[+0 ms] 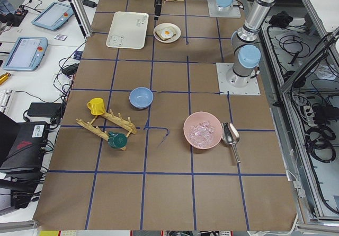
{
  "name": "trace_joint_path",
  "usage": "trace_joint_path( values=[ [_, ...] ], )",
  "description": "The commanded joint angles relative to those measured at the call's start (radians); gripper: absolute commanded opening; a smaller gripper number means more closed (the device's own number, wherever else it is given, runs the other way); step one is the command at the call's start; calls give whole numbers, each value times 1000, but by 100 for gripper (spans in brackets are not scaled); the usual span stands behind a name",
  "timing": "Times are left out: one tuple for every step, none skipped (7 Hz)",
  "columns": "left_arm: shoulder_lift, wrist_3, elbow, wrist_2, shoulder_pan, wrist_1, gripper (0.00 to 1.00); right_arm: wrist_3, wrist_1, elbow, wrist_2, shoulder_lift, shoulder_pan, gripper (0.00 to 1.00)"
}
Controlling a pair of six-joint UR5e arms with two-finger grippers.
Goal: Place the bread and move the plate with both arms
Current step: 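Move the right gripper over the bread slice on the wooden board, then lower the right gripper and pinch the bread slice's crust edge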
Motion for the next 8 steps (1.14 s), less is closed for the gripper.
trace_joint_path(
  values=[
    [-1, 0, 1, 0, 0, 1, 100, -2, -98, 22, -27, 73, -31, 77],
    [-1, 0, 1, 0, 0, 1, 100, -2, -99, 21, -39, 94, -31, 70],
    [2, 2, -1, 1, 2, -1, 100, -2, -127, 21, -49, 113, -33, 70],
    [2, 0, -1, 1, 2, -2, 100, -2, -129, 21, -75, 119, -31, 68],
    [2, 0, -1, 1, 2, -2, 100, -2, -130, 21, -82, 128, -33, 66],
    [4, 0, -1, 1, 2, -4, 100, 0, -130, 22, -82, 134, -34, 66],
    [2, 0, -1, 0, 2, -1, 100, 0, -129, 22, -81, 136, -43, 57],
    [4, 0, -1, 1, 2, -2, 100, -2, -127, 22, -76, 136, -48, 41]
  ],
)
